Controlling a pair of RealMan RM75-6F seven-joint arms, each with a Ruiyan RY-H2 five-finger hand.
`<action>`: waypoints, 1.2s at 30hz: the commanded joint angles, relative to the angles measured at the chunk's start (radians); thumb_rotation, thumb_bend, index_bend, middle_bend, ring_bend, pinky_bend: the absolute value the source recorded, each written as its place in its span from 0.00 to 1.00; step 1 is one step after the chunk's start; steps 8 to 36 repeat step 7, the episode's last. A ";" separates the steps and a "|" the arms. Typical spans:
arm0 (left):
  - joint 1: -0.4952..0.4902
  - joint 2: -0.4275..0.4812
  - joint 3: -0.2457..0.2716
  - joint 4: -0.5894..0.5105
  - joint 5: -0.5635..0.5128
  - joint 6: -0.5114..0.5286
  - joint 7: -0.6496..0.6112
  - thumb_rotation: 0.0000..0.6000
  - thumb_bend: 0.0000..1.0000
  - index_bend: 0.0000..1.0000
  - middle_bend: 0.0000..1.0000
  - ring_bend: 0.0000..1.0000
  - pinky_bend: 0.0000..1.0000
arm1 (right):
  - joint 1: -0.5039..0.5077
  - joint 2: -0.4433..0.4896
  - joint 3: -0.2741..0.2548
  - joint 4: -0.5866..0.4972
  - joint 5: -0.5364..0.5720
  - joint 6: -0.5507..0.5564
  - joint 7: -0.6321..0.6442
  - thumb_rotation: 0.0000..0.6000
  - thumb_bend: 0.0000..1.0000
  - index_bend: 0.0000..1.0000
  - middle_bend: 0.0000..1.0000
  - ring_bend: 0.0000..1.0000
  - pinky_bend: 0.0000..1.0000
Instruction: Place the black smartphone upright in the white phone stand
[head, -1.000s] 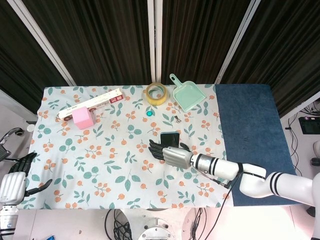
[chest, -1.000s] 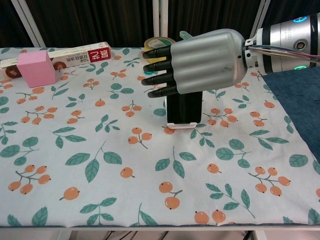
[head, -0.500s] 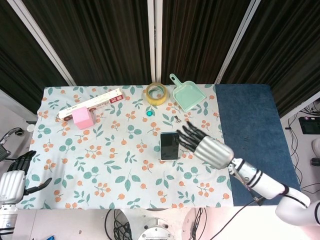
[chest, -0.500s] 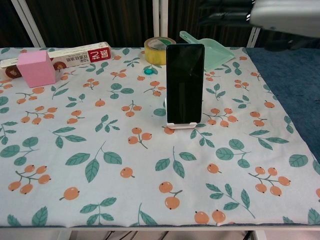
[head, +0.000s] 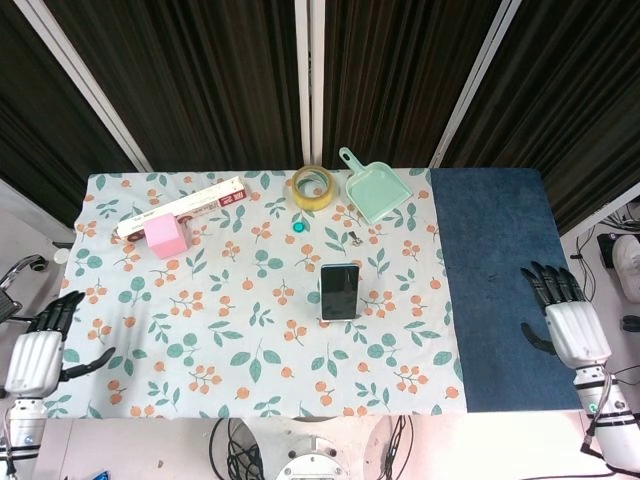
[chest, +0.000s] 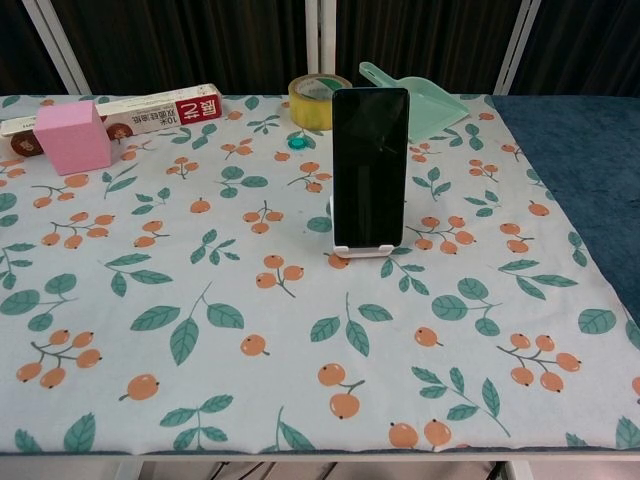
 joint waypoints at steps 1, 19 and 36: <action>-0.004 0.004 0.000 -0.008 -0.002 -0.004 0.013 0.35 0.11 0.09 0.09 0.10 0.21 | -0.075 -0.104 0.013 0.152 0.057 0.011 0.112 1.00 0.22 0.00 0.00 0.00 0.00; -0.004 0.000 0.000 -0.010 -0.003 -0.001 0.024 0.35 0.11 0.09 0.09 0.10 0.21 | -0.084 -0.141 0.041 0.215 0.054 0.003 0.156 1.00 0.22 0.00 0.00 0.00 0.00; -0.004 0.000 0.000 -0.010 -0.003 -0.001 0.024 0.35 0.11 0.09 0.09 0.10 0.21 | -0.084 -0.141 0.041 0.215 0.054 0.003 0.156 1.00 0.22 0.00 0.00 0.00 0.00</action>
